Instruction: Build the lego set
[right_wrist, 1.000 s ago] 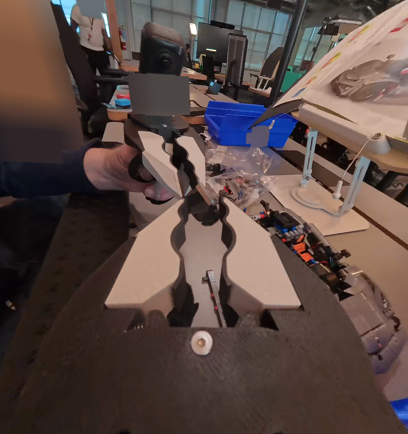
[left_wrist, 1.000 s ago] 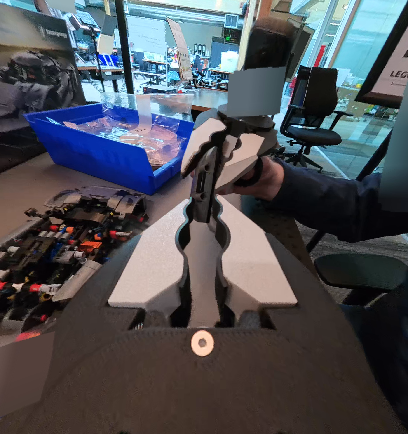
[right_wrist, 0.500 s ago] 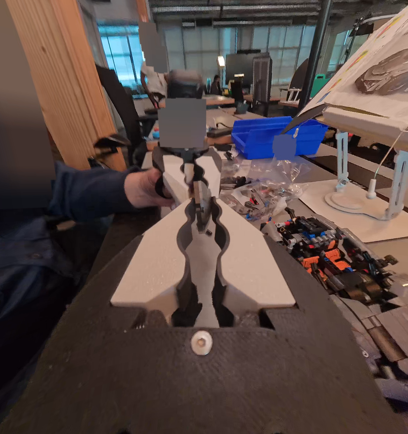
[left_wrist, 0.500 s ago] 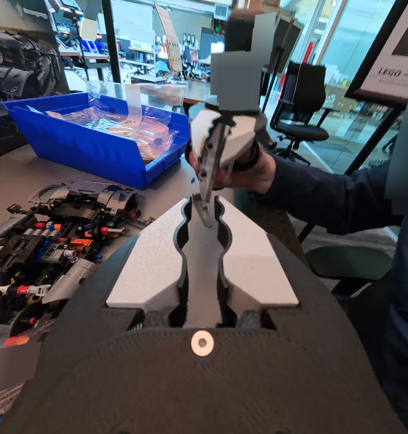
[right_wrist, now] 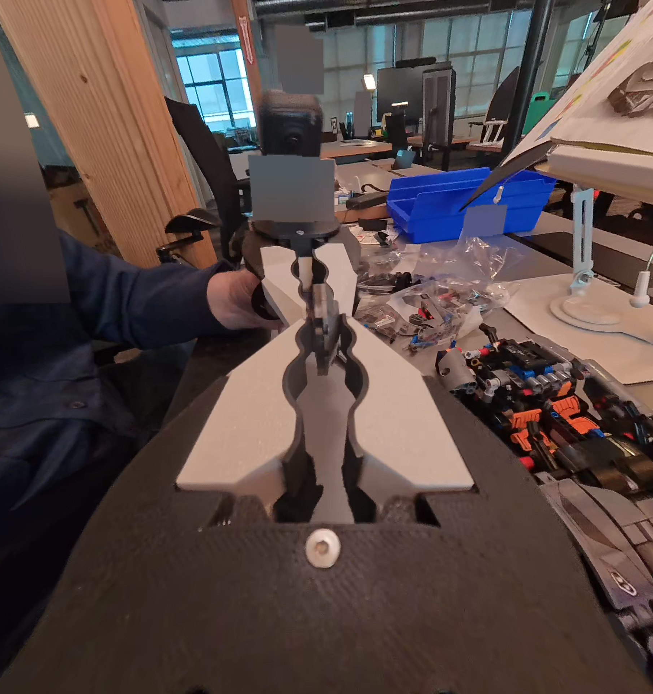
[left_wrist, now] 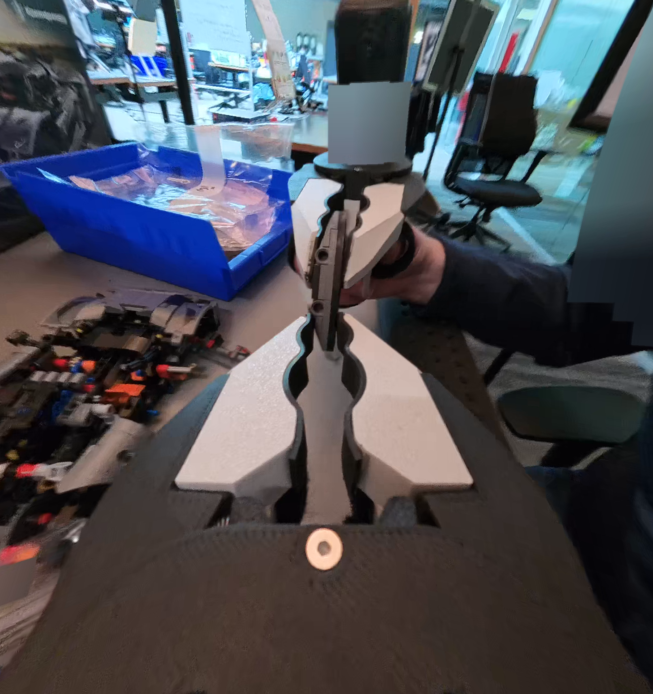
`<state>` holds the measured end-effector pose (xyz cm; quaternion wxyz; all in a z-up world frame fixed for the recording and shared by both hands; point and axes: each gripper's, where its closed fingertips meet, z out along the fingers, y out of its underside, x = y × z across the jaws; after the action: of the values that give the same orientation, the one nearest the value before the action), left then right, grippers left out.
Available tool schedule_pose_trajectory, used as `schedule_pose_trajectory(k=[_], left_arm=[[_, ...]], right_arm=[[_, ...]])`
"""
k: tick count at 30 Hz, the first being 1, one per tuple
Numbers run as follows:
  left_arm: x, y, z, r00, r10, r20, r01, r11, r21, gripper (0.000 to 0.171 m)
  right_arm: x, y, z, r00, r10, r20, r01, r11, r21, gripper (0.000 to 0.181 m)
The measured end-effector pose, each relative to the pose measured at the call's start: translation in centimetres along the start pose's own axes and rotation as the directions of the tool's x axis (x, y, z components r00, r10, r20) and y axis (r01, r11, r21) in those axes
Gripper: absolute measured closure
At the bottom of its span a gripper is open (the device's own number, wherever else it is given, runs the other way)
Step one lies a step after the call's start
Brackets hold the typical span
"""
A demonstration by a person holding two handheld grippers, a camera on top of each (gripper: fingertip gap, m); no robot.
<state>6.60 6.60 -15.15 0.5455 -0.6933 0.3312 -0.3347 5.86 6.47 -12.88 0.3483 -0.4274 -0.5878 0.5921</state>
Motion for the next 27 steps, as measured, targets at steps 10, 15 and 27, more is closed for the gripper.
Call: schedule_pose_trajectory(k=[10,15,27], left_arm=[[0.0,-1.0,-0.6,0.982,-0.156,-0.104,0.164,0.983,0.081,0.163],[0.1,-1.1,-0.4,0.992,-0.102,-0.080,0.108,0.991,0.079,0.157],[-0.4,-0.5,-0.9,0.969,-0.226,-0.102,0.231,0.973,0.032,0.160]], right_arm=[[0.1,0.4,0.2,0.999,0.038,0.012,-0.038,0.999,-0.021,0.171],[0.2,1.1,0.2,1.000,0.025,-0.008,-0.026,0.997,-0.075,0.172],[0.6,1.9,0.8,0.963,-0.224,-0.150,0.188,0.957,-0.223,0.172]])
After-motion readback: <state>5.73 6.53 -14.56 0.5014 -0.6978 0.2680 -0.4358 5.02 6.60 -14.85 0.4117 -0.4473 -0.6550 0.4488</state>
